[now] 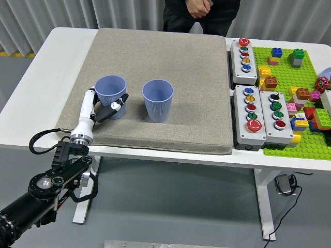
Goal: Pick cup pour cup place
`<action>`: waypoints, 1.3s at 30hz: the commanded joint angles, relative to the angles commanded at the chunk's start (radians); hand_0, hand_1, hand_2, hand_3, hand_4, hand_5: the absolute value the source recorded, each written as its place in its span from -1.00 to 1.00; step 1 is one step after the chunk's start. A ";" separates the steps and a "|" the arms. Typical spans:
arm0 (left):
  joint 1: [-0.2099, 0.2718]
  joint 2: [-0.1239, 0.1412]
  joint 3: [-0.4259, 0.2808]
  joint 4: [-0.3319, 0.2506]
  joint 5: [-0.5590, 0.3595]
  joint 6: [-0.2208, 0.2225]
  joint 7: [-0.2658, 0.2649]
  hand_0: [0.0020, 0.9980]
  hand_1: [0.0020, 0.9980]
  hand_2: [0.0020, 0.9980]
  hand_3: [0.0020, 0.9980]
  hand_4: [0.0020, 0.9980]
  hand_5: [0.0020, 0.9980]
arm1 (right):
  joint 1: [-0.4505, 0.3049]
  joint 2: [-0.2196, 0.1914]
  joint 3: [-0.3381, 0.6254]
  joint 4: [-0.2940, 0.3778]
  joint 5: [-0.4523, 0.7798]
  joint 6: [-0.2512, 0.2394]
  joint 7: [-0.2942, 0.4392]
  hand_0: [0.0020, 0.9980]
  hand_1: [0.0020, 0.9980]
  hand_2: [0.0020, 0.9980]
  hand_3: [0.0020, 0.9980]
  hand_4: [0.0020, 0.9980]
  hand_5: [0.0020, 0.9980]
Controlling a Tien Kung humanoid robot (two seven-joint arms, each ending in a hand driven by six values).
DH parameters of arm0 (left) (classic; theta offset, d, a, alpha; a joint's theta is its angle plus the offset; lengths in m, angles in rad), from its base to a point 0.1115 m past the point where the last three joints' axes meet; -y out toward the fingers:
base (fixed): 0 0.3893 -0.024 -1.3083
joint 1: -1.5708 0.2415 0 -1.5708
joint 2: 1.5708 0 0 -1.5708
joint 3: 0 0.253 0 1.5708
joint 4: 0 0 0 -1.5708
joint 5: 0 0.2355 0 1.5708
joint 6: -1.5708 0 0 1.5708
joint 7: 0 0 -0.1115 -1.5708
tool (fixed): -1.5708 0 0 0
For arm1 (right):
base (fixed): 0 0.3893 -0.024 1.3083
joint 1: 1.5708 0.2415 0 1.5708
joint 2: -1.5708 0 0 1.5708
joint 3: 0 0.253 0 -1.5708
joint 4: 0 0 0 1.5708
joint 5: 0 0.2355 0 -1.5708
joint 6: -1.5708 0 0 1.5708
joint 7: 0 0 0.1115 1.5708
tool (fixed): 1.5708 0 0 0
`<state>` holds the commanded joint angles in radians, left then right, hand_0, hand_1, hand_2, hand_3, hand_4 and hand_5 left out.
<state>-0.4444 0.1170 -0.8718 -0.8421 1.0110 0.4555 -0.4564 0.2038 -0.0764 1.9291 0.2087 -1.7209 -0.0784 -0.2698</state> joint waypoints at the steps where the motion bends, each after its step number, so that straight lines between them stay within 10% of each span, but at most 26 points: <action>1: 0.000 0.000 0.000 0.000 0.000 0.000 0.000 0.31 0.35 0.43 0.46 0.74 -0.20 | 0.000 0.000 0.000 0.000 0.000 0.000 0.000 0.40 0.30 0.21 0.20 -0.99 -0.28; 39: 0.056 0.031 -0.066 -0.081 0.099 -0.055 0.051 0.46 0.53 0.75 0.84 0.87 -0.16 | 0.003 -0.001 0.004 0.000 -0.002 -0.001 0.001 0.40 0.30 0.21 0.20 -0.99 -0.27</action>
<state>-0.3885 0.1482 -0.9380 -0.9227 1.1096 0.4002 -0.4049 0.2066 -0.0774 1.9329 0.2083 -1.7225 -0.0793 -0.2687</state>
